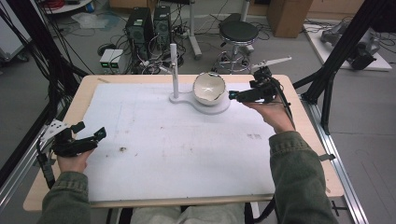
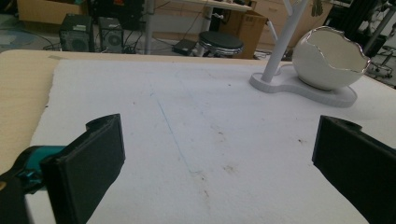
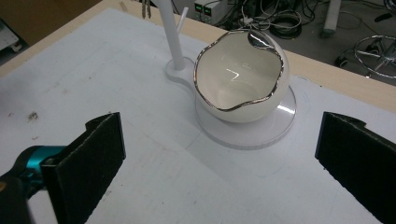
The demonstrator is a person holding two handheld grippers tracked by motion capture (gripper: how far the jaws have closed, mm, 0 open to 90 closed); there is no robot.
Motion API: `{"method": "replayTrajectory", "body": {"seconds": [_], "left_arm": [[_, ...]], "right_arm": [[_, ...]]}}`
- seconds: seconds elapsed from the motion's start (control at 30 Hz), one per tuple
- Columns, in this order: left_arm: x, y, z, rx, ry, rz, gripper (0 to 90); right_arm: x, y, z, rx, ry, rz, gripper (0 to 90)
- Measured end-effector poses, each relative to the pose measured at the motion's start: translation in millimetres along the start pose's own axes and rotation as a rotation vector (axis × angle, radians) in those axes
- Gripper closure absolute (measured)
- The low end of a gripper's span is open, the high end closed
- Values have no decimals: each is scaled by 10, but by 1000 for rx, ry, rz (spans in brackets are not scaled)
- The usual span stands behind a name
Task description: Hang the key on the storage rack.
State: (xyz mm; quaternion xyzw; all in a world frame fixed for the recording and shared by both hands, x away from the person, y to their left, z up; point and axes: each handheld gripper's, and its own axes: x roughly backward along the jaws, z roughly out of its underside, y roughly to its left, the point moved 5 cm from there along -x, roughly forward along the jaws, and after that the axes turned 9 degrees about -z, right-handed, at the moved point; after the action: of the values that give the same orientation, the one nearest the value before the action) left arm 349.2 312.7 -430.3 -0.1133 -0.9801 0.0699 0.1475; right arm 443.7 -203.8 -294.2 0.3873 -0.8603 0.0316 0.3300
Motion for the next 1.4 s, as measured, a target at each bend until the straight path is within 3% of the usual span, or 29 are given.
{"method": "replayTrajectory", "body": {"seconds": [0.97,1.33,1.4], "left_arm": [[-1,-3,5,-2,4,-3,29],[3,1,7,-6,7,-2,29],[3,2,6,-4,6,-2,29]], "right_arm": [[10,-89,662,6,6,53,6],[11,-126,865,-12,3,64,6],[28,-153,930,-39,-19,62,6]]}}
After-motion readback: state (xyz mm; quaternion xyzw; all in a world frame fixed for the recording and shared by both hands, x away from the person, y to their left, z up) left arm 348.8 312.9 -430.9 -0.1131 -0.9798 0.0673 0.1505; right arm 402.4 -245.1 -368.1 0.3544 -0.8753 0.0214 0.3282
